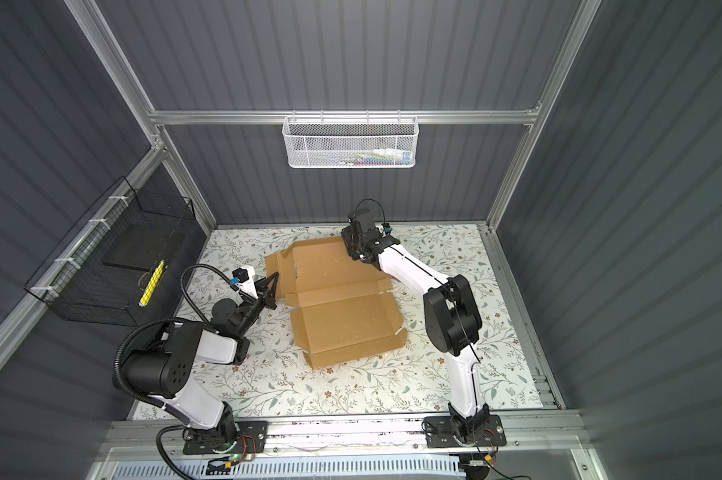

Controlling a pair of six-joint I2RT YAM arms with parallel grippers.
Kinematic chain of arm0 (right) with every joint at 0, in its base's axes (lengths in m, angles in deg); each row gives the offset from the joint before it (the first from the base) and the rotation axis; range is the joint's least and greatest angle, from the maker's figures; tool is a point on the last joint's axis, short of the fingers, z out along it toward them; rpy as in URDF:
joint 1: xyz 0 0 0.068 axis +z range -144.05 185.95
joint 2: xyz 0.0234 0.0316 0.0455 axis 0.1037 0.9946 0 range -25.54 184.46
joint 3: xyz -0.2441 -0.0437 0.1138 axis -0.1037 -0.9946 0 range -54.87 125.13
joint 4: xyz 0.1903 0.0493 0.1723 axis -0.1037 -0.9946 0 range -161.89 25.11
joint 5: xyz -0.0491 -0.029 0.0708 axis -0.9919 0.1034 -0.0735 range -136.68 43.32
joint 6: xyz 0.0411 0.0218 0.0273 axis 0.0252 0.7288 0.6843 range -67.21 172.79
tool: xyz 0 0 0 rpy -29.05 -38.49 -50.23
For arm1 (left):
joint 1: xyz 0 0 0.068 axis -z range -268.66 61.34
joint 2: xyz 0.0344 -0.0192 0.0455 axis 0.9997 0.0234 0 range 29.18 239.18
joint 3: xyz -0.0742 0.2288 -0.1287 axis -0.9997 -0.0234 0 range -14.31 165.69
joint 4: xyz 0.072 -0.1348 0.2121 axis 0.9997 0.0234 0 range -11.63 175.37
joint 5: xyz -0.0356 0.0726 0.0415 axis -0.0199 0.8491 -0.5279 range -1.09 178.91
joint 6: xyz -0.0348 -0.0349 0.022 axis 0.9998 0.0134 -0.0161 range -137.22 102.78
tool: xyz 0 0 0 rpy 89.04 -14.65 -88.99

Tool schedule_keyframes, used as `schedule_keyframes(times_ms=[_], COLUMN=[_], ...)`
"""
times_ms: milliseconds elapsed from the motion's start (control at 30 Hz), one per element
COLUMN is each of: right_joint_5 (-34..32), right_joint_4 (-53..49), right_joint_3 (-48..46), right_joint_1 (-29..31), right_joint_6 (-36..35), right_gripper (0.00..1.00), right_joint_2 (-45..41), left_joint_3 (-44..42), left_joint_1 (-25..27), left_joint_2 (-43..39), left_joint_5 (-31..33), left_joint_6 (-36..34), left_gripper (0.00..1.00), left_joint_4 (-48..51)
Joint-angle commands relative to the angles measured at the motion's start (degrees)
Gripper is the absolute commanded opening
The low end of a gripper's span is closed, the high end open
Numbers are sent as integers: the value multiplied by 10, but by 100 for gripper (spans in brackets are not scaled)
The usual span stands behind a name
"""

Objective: Fold the paper box

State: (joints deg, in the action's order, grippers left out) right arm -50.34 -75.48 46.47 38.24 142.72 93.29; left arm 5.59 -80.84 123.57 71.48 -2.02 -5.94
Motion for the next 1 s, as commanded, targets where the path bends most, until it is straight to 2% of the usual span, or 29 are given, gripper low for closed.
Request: schedule_keyframes(times_ms=[0,233,467,700,967], right_joint_5=[1,5,7,10,16], right_joint_4=[-1,10,25,49,121], right_joint_3=[6,5,-5,-28,-80], right_joint_1=[0,-2,-3,-3,-5], right_joint_6=[3,9,14,6,0], right_gripper=[39,36,26,20,8], right_joint_2=[19,32,36,23,-1], left_joint_3=[-4,0,1,-1,-8], left_joint_1=[3,4,4,4,4], left_joint_2=[-7,2,7,12,5], left_joint_5=[-8,-10,-7,7,17], left_joint_6=[-6,-5,-3,1,3], left_gripper=[0,0,0,0,1], left_joint_4=[-32,-32,-32,-32,-17])
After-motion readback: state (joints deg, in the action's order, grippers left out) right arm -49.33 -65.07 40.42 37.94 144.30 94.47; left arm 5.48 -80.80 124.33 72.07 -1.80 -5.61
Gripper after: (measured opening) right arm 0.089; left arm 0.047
